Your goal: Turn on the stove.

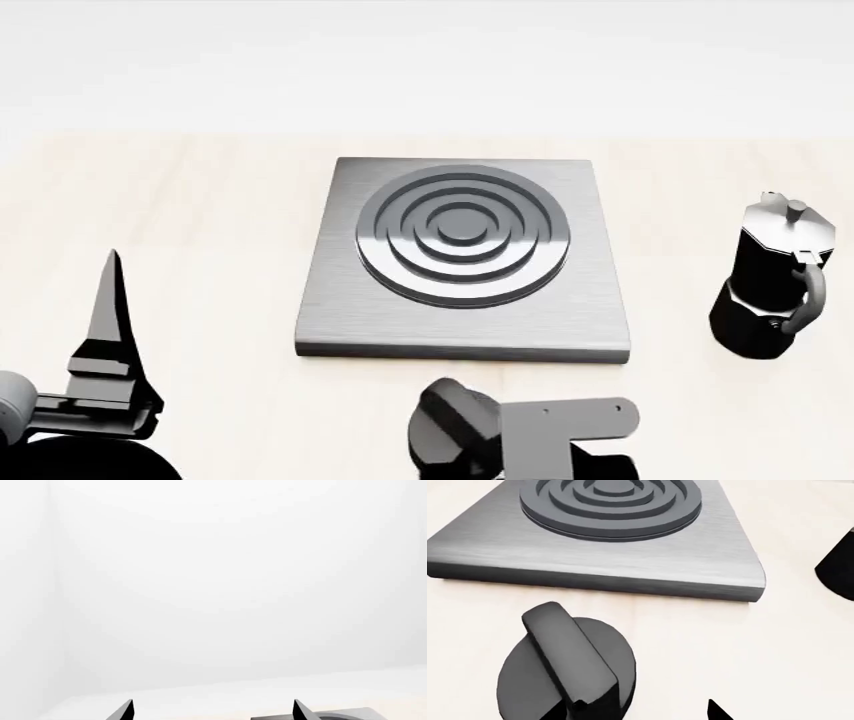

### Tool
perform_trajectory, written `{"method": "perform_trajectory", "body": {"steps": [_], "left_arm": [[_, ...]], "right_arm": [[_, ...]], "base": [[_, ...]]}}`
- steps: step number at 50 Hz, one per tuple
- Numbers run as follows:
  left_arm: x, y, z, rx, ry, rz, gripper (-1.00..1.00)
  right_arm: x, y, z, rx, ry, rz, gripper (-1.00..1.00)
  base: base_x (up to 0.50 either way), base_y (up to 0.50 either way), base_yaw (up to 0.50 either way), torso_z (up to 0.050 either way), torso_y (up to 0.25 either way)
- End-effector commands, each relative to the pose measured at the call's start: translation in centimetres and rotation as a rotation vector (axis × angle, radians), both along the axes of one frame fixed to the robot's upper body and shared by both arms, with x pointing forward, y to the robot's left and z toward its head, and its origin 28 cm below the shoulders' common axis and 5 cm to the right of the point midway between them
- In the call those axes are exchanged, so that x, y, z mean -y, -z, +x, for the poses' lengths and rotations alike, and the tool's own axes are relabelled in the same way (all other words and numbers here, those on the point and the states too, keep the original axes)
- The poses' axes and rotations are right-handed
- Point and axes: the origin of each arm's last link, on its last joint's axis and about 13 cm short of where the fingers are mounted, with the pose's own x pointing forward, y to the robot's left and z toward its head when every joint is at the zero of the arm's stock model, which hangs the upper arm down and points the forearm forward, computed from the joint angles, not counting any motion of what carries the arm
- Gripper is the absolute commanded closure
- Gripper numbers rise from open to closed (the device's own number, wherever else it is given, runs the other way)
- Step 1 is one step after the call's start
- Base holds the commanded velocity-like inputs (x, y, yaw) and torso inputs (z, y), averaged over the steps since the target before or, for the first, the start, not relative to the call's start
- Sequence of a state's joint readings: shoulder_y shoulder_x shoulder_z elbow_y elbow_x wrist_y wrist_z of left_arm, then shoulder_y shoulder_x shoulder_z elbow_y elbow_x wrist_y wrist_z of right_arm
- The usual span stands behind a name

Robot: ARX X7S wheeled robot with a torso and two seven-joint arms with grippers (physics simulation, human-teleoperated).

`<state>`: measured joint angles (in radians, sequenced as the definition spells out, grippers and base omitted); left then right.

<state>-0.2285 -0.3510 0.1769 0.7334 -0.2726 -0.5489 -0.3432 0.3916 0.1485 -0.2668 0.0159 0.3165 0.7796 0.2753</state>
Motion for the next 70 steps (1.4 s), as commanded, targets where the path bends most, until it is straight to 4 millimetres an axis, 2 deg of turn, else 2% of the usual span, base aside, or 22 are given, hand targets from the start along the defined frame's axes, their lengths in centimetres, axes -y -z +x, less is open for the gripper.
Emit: {"method": "perform_trajectory", "body": {"steps": [1, 20, 46, 70], "left_arm": [[0.0, 0.0, 0.0, -0.001, 0.0, 0.0, -1.0], [0.0, 0.0, 0.0, -0.001, -0.002, 0.001, -1.0], [0.0, 0.0, 0.0, 0.003, -0.002, -0.001, -1.0], [0.0, -0.1, 0.0, 0.004, 0.002, -0.004, -1.0]], "right_arm": [[0.6, -0.2, -0.2, 0.013, 0.028, -0.014, -1.0], [1.8, -0.7, -1.4, 0.043, 0.081, -0.007, -1.0], [3.2, -2.6, -2.3, 0.118, 0.18, -0.039, -1.0], [2.9, -6.4, -3.8, 0.231, 0.175, -0.047, -1.0]], "base": [[0.0, 0.0, 0.0, 0.0, 0.0], [0.0, 0.0, 0.0, 0.0, 0.0], [0.0, 0.0, 0.0, 0.0, 0.0], [0.0, 0.0, 0.0, 0.0, 0.0]]}}
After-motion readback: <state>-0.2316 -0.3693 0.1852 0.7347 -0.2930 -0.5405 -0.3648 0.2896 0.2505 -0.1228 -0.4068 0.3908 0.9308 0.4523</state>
